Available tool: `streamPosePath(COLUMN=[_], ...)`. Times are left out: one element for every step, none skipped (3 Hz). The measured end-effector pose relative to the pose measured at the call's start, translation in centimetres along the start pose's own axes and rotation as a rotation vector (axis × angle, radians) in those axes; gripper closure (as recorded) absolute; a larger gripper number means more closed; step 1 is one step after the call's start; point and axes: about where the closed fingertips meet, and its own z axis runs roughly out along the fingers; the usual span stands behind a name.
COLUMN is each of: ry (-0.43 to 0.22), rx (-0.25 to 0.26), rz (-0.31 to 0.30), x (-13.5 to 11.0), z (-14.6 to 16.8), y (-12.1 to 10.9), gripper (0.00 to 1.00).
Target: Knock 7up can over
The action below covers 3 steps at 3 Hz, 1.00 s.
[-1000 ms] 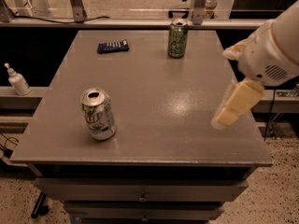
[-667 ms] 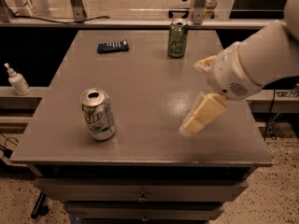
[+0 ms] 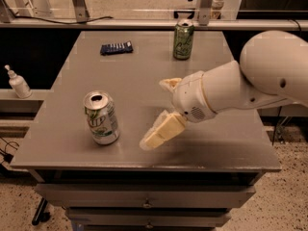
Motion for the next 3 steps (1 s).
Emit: streamPosePath(ry=[-0.107,-0.194,-0.262], rx=[-0.048,-0.097,-0.134], rz=[0.019,0.019,0.039], x=[-2.0,-4.5,-6.3], z=[3.1,5.7,7.4], y=[1.0,2.3,3.1], gripper=[0.00,0.00,0.17])
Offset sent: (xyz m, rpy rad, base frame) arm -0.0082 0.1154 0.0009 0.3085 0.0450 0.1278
